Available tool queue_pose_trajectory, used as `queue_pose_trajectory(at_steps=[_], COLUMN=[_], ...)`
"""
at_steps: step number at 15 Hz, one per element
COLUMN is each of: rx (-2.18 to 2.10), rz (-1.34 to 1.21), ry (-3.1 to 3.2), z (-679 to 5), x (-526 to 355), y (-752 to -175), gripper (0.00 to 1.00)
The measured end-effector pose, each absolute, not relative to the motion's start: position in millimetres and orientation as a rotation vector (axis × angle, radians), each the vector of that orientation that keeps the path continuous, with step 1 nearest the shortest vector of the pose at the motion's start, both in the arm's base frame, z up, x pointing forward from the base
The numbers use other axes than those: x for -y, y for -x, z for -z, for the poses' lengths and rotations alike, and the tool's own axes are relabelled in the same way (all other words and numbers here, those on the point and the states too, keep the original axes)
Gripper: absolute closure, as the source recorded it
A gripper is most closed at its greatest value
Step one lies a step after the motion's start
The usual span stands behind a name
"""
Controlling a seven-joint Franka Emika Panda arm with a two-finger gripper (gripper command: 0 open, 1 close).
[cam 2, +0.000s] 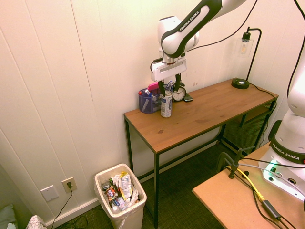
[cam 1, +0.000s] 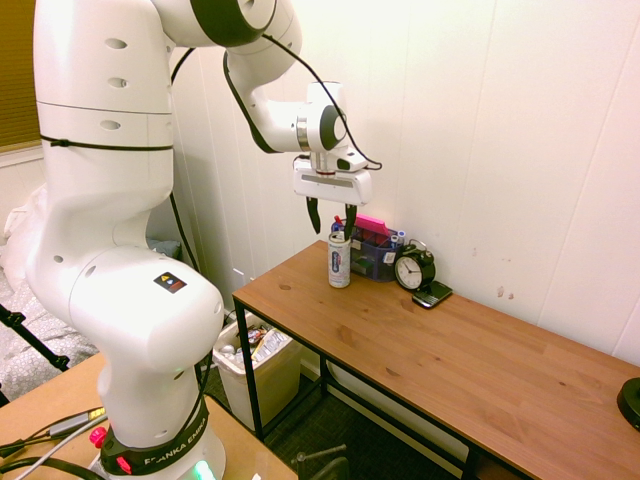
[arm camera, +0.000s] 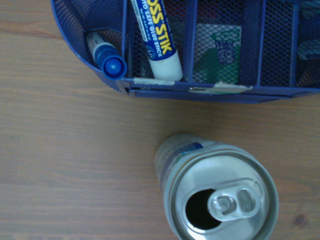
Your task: Throw the can in the trash bin
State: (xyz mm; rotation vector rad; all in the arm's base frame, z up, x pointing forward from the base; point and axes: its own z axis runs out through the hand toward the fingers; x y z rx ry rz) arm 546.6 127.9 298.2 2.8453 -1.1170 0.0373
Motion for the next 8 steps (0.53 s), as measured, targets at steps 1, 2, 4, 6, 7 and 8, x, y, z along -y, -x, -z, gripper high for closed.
queue_pose_trajectory(at_steps=[1,2,4,6,7,8], rx=[1.119,1.119,1.109,1.097,1.094,1.091], rz=[-0.028,-0.025,-0.022,-0.028,-0.031,-0.032], ry=[-2.849,-2.854,-2.864,-2.875,-2.878,-2.881], z=[-290.9,-283.2,-271.9,-267.5,-267.0,-266.7], x=[-127.5,-127.4,-126.4,-127.3,-127.9,-128.3], y=[-549.6,-554.9,-566.6,-574.9,-576.2,-576.4], gripper=[0.00,0.00,1.00,1.00,1.00,1.00])
